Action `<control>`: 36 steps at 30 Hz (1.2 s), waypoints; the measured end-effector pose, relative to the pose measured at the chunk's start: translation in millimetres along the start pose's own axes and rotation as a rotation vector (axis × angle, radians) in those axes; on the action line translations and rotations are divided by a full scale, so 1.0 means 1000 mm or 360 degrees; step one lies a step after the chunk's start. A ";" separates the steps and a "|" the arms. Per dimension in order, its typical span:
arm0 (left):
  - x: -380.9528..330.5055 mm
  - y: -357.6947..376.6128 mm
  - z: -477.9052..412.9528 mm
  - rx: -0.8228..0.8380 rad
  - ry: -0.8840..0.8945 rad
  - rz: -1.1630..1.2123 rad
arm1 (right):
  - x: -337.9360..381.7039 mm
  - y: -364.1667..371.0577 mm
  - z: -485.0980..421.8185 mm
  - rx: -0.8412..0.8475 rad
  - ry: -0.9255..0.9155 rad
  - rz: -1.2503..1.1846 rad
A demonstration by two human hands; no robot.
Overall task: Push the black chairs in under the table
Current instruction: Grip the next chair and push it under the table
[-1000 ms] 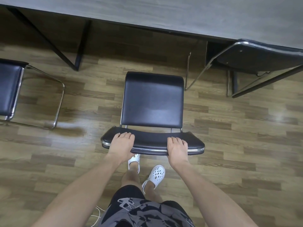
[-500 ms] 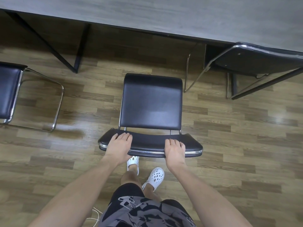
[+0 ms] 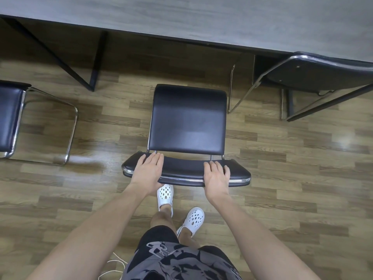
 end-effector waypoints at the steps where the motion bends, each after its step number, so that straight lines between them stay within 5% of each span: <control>1: 0.002 -0.002 -0.003 0.0000 0.0002 -0.0001 | 0.000 -0.001 -0.002 -0.0003 0.0004 0.0002; 36: 0.064 -0.064 -0.097 -0.0067 0.0030 0.0027 | 0.016 -0.064 -0.103 -0.0100 0.0107 -0.0055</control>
Point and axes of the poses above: each hand's wrist, its own z-axis away from the middle knuckle, its own y-axis out of the palm, x = y × z, the point moved 5 cm from there along -z, towards the middle knuckle, and after that the axes turned 7 degrees about y, right-handed, at the moved point
